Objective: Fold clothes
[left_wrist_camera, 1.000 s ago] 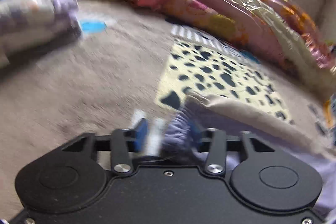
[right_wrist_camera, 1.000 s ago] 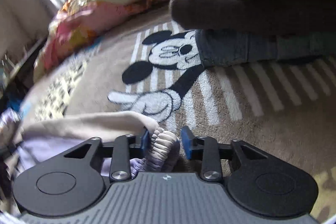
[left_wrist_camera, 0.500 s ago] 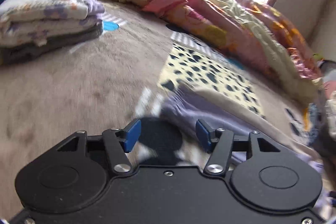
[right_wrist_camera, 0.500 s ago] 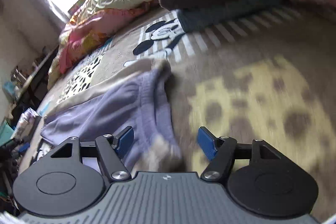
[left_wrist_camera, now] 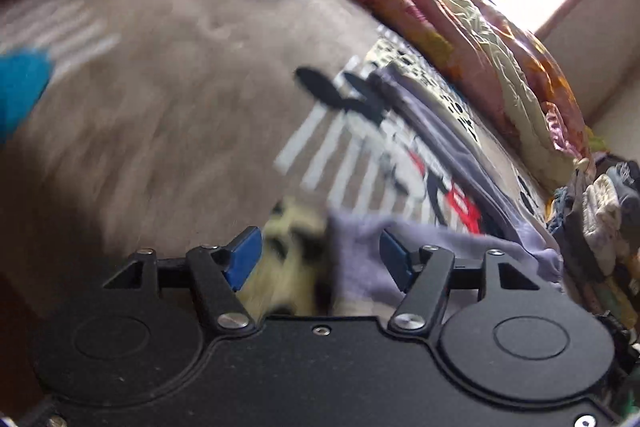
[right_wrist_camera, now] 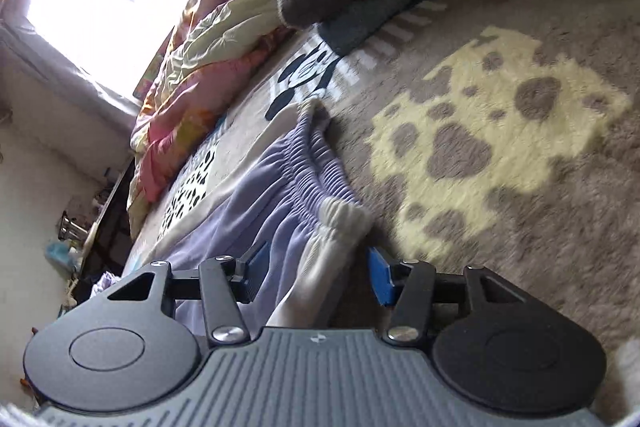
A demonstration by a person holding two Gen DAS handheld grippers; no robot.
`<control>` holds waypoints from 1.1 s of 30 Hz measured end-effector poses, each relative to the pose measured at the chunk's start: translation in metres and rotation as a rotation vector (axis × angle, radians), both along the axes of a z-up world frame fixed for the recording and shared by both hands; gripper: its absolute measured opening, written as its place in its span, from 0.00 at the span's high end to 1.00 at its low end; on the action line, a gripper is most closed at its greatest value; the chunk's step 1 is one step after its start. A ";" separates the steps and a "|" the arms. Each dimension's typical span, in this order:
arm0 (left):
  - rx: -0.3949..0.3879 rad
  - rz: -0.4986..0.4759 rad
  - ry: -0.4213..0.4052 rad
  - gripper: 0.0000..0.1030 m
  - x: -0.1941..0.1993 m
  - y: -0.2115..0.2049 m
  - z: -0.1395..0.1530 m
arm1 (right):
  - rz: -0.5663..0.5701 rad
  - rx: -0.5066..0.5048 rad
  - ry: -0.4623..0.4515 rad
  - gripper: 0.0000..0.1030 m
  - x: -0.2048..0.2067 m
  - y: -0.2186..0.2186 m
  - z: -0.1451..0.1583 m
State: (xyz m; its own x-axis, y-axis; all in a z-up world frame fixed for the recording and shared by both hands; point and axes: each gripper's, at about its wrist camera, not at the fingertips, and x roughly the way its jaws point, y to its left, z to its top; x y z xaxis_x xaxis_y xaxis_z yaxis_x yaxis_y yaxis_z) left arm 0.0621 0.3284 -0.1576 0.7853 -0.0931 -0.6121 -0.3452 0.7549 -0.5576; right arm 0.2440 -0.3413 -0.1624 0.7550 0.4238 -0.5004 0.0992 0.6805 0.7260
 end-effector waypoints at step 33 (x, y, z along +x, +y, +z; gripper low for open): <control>0.209 -0.170 -0.262 0.52 0.030 -0.048 0.018 | -0.043 -0.347 -0.111 0.59 -0.042 0.017 0.044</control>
State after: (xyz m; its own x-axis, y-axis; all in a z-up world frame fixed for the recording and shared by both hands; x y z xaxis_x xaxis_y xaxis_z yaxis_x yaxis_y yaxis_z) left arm 0.0916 0.2804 -0.1391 0.9018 -0.1297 -0.4121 -0.0714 0.8960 -0.4382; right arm 0.2025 -0.3243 -0.1184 0.8263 0.2102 -0.5226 0.0662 0.8851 0.4606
